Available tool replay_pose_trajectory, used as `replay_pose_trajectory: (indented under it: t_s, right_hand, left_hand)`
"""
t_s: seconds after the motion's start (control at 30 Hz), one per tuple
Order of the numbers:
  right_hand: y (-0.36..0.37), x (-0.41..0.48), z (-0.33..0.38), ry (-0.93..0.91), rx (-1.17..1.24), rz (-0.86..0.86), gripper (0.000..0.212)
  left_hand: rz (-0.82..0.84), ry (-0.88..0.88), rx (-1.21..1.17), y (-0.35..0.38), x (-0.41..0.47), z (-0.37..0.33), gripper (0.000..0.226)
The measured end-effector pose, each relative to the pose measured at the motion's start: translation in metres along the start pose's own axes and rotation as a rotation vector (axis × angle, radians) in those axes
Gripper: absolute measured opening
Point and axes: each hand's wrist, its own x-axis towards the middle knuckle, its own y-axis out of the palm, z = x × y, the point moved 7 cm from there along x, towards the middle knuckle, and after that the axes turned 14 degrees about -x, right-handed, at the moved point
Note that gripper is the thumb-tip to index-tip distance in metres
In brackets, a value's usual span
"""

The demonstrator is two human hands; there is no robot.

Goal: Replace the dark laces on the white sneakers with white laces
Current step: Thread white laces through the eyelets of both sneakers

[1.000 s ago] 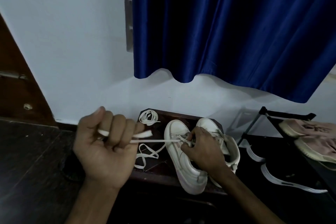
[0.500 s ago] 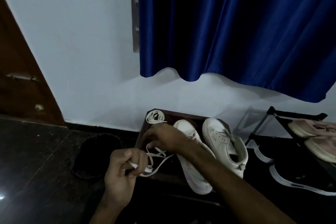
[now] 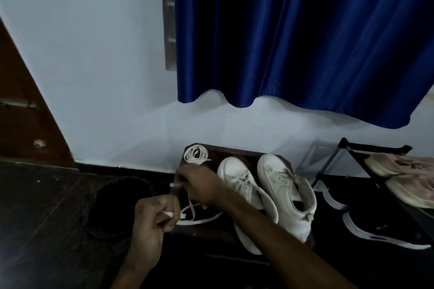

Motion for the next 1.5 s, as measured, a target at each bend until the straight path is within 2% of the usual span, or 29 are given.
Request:
replay_pose_trajectory:
  t_s: [0.07,0.17,0.33,0.43,0.5,0.6,0.7,0.8,0.83,0.97,1.03,1.1,1.17,1.3,1.4,1.43,1.5]
  right_hand:
    - [-0.044,0.012,-0.018,0.132,0.218,-0.182,0.003]
    - [-0.121,0.025,-0.043,0.242,0.408,-0.416,0.009]
    - [-0.222,0.026,-0.069,0.308,0.539,-0.71,0.004]
    - [-0.252,0.015,-0.069,0.289,0.583,-0.814,0.003]
    - [-0.254,0.009,-0.069,0.294,0.608,-0.809,0.003]
    - [-0.233,0.0,-0.067,0.303,0.57,-0.694,0.006]
    - [-0.203,-0.014,-0.065,0.296,0.444,-0.592,0.012]
    - [-0.178,-0.03,-0.068,0.337,0.388,-0.542,0.008]
    - [-0.17,-0.036,-0.07,0.361,0.393,-0.532,0.006]
    - [-0.152,-0.054,-0.081,0.444,0.377,-0.494,0.004]
    - [-0.151,-0.059,-0.086,0.449,0.362,-0.495,0.002]
    - [-0.15,-0.063,-0.085,0.427,0.374,-0.478,0.002]
    - [-0.146,-0.064,-0.085,0.42,0.426,-0.455,0.003]
    - [-0.139,-0.075,-0.083,0.427,0.449,-0.447,0.005]
    - [-0.132,-0.09,-0.089,0.456,0.377,-0.396,0.022]
    - [-0.126,-0.098,-0.094,0.489,0.326,-0.317,0.028]
    - [-0.108,-0.117,-0.102,0.518,0.133,-0.036,0.035]
  left_hand:
    - [0.041,-0.005,0.081,0.004,0.006,0.006,0.041]
    - [0.15,-0.05,0.197,0.008,0.014,0.023,0.04]
    - [0.412,-0.047,0.516,0.021,0.024,0.061,0.035]
    - [0.62,0.06,0.807,0.027,0.024,0.084,0.033]
    - [0.74,0.162,1.065,0.027,0.019,0.096,0.03]
    - [0.689,0.27,1.284,0.023,0.018,0.094,0.031]
    - [0.528,0.367,1.301,0.027,0.026,0.072,0.034]
    - [0.311,0.498,1.279,0.036,0.04,0.043,0.029]
    - [0.28,0.5,1.286,0.038,0.045,0.038,0.03]
    - [0.33,0.395,1.41,0.05,0.069,0.044,0.03]
    - [0.267,0.364,1.365,0.052,0.075,0.042,0.022]
    - [0.204,0.27,1.048,0.055,0.083,0.036,0.019]
    - [0.191,0.104,0.703,0.061,0.091,0.039,0.022]
    - [0.17,-0.191,0.297,0.083,0.095,0.051,0.02]
    - [0.094,-0.192,0.356,0.077,0.093,0.057,0.017]
    - [0.094,-0.182,0.4,0.074,0.092,0.061,0.018]
    - [0.086,-0.205,0.438,0.072,0.085,0.071,0.016]
